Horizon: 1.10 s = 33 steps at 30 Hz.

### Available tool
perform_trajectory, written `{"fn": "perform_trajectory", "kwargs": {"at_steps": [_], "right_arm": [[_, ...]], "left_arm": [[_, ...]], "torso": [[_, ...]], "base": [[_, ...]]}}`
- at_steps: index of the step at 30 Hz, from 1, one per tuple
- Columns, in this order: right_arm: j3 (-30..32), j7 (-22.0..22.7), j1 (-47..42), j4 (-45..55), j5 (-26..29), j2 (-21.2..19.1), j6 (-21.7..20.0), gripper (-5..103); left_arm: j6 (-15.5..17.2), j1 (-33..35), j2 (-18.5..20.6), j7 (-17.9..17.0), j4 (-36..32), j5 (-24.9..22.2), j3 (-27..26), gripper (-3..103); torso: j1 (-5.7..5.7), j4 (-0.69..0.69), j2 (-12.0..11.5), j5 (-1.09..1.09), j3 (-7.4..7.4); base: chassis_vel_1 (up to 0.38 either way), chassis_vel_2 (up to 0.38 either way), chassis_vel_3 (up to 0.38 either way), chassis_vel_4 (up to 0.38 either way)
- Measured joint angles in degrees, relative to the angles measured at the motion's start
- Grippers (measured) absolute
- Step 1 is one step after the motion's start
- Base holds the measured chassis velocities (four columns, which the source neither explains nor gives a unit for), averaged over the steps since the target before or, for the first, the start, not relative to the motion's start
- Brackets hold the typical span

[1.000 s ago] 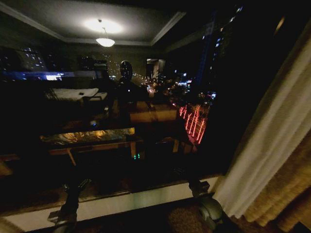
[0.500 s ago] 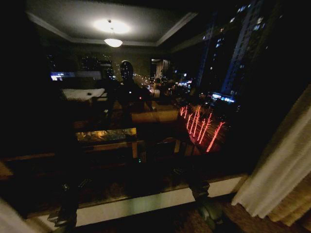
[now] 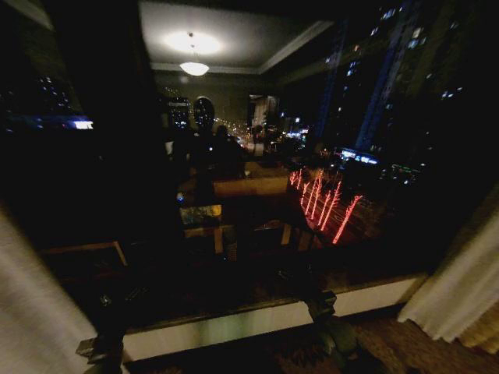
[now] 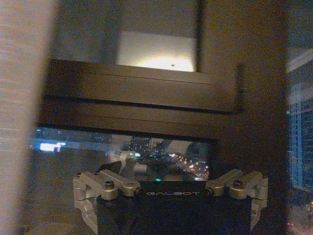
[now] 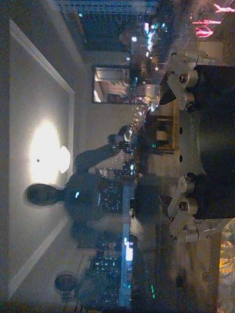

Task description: Open the curtains by pulling them apart, changing their state from closed to fully open.

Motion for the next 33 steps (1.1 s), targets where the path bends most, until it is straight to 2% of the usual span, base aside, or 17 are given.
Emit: {"fn": "perform_trajectory", "kwargs": {"at_steps": [6,13,21,33], "right_arm": [[0.0,0.0,0.0,0.0,0.0,0.0,0.0,100],[0.0,0.0,0.0,0.0,0.0,0.0,0.0,100],[0.0,0.0,0.0,0.0,0.0,0.0,0.0,100],[0.0,0.0,0.0,0.0,0.0,0.0,0.0,100]], "left_arm": [[0.0,0.0,0.0,0.0,0.0,0.0,0.0,100],[0.0,0.0,0.0,0.0,0.0,0.0,0.0,100],[0.0,0.0,0.0,0.0,0.0,0.0,0.0,100],[0.0,0.0,0.0,0.0,0.0,0.0,0.0,100]], "torso": [[0.01,0.01,0.0,-0.05,0.00],[0.03,-0.02,0.0,0.04,0.01],[0.02,-0.01,0.0,-0.05,0.01],[0.02,-0.01,0.0,-0.01,0.01]], "base": [[0.193,0.191,-0.160,-0.182],[0.005,0.008,-0.007,-0.007],[0.042,0.013,-0.021,-0.009],[0.256,0.111,-0.254,-0.112]]}}
